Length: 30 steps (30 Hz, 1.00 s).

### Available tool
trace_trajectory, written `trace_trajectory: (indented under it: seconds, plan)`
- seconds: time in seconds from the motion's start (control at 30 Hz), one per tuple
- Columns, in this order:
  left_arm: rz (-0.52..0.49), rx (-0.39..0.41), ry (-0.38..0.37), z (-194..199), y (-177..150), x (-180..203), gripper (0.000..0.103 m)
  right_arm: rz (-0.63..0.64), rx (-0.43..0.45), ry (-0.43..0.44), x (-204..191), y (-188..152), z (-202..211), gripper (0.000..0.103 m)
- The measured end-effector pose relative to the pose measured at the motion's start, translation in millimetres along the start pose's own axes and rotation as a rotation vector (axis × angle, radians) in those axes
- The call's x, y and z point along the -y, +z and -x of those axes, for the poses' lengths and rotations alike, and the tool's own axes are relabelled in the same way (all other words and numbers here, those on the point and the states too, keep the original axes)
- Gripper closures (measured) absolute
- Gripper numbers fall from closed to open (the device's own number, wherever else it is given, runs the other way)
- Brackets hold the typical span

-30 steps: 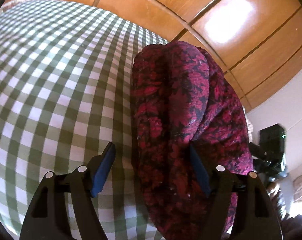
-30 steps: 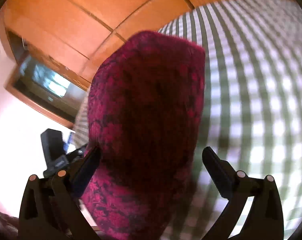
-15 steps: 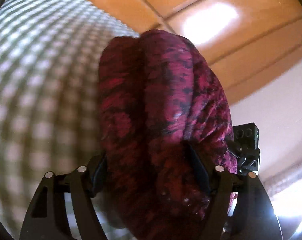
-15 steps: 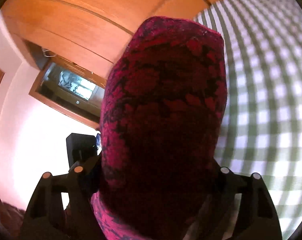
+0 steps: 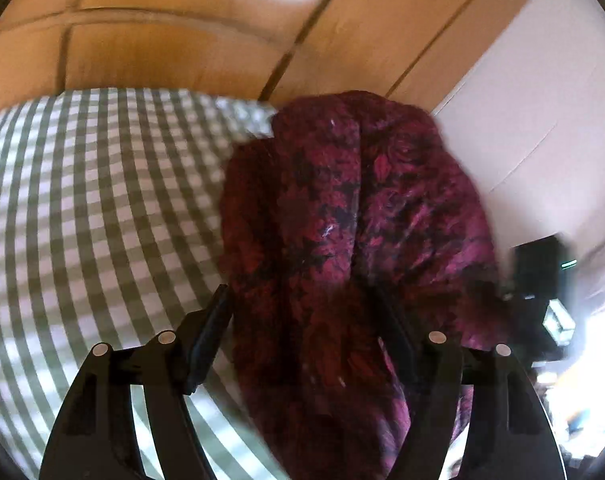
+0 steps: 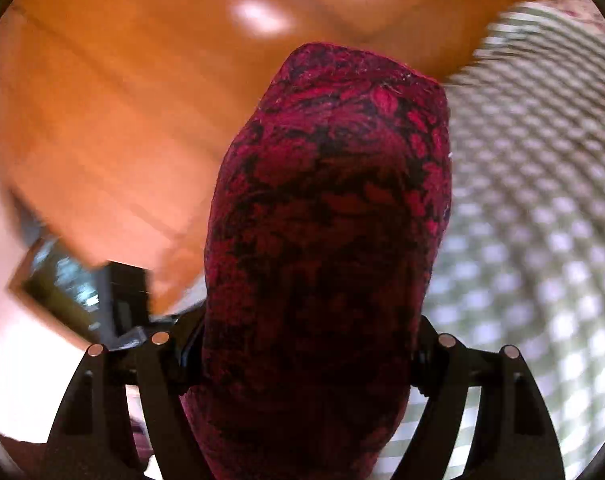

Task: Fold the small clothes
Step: 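Lower the folded bundle onto the bed and open both tools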

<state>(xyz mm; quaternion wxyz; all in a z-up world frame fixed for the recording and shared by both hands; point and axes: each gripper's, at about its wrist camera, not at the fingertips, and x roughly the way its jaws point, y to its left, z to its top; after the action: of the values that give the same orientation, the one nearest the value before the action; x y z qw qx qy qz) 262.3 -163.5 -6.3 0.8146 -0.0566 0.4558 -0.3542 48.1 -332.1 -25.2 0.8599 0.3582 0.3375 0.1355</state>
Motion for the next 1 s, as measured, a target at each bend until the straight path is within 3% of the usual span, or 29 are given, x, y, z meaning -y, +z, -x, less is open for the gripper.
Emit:
trace_trajectory:
  seconds: [0.03, 0.13, 0.23, 0.3, 0.37, 0.43, 0.53, 0.63, 0.8, 0.9, 0.93, 1.0]
  plan:
    - [-0.021, -0.054, 0.084, -22, -2, 6, 0.032, -0.027, -0.014, -0.031, 12, -4, -4, 0.024]
    - [0.015, -0.052, 0.076, -33, -15, 1, 0.025, -0.032, -0.001, -0.086, 34, -15, 9, 0.01]
    - [0.018, -0.01, 0.09, -22, -30, 2, 0.025, 0.026, 0.042, -0.185, 18, -18, 30, 0.007]
    - [0.009, 0.017, 0.127, -13, -35, 4, 0.025, 0.122, 0.126, -0.286, -7, -17, 52, 0.013]
    - [0.01, 0.034, 0.151, -4, -46, 4, 0.026, 0.18, 0.175, -0.302, -33, -16, 64, 0.034]
    - [0.036, 0.045, 0.163, 0, -51, 1, 0.026, 0.247, 0.188, -0.336, -58, -16, 61, 0.046]
    - [0.07, 0.059, 0.188, 6, -59, -2, 0.026, 0.311, 0.081, -0.425, -75, -3, 17, 0.056]
    - [0.069, 0.06, 0.226, 4, -63, 1, 0.026, 0.367, -0.018, -0.582, -60, 4, -28, 0.056]
    - [0.063, 0.057, 0.276, -6, -62, 6, 0.025, 0.361, -0.016, -0.602, -57, 6, -46, 0.053]
    - [0.067, 0.068, 0.295, -11, -53, 6, 0.017, 0.354, 0.023, -0.587, -56, 6, -41, 0.051]
    - [0.061, 0.08, 0.304, -8, -54, 8, 0.013, 0.353, 0.041, -0.577, -60, 3, -36, 0.048]
    - [0.047, 0.094, 0.316, 0, -57, 10, 0.012, 0.331, 0.063, -0.54, -69, 5, -26, 0.032]
